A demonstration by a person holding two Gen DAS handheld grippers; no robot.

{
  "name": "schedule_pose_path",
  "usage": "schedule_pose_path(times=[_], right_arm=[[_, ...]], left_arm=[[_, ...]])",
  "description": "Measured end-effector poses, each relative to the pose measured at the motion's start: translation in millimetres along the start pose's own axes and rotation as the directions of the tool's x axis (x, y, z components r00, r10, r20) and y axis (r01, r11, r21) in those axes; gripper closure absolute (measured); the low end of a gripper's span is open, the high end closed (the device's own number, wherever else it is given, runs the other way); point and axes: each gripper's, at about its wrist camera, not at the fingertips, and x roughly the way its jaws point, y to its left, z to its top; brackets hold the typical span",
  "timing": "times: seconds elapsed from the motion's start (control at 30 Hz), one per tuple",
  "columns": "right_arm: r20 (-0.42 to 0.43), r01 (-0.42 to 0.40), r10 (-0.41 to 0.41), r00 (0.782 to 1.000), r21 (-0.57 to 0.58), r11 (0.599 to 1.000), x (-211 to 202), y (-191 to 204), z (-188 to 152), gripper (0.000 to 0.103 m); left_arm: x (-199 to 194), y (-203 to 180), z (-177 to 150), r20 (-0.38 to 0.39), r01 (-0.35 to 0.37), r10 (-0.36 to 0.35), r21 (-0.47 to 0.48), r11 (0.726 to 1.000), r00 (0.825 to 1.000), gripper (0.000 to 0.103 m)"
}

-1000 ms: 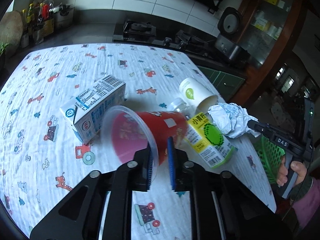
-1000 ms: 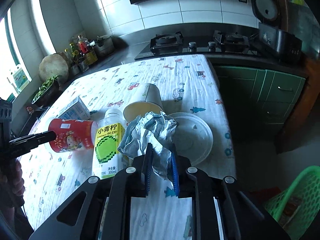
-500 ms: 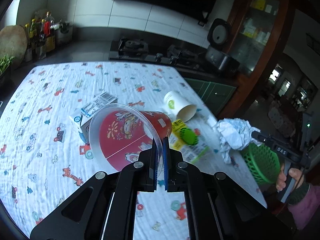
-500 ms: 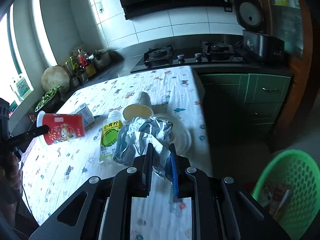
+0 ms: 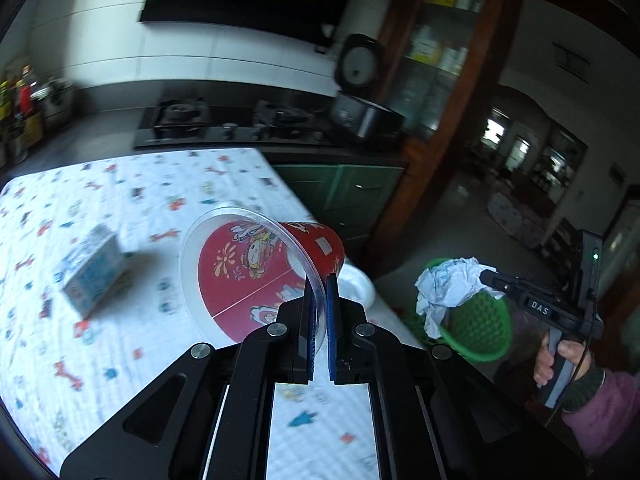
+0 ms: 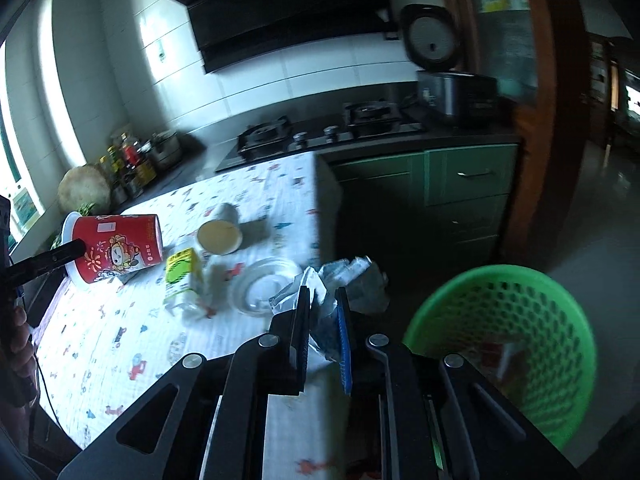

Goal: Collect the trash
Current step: 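Carry the foil to the basket with the right gripper while the left gripper carries the red cup there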

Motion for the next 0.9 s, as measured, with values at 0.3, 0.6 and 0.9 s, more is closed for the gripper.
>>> schedule_pose_path(times=[0.3, 0.6, 0.9], right_arm=[[0.032, 0.139, -0.141, 0.99, 0.056, 0.989, -43.3, -57.8, -13.6, 0.099], [0.014, 0.243, -0.245, 0.969, 0.089, 0.966, -61.1, -102.2, -29.8, 0.087], [0.038, 0.31, -0.314, 0.949, 0.082, 0.947, -91.6, -125.5, -49.0, 0.06]], left_arm=[[42.5, -66.2, 6.1, -0.05, 0.118, -0.115, 0.081, 0.99, 0.992, 0.1], [97.2, -138.3, 7.5, -0.129, 0.229, -0.211, 0.148, 0.962, 0.969, 0.1], [153.3, -201.0, -5.0, -0.24, 0.317, -0.272, 0.174, 0.932, 0.932, 0.1]])
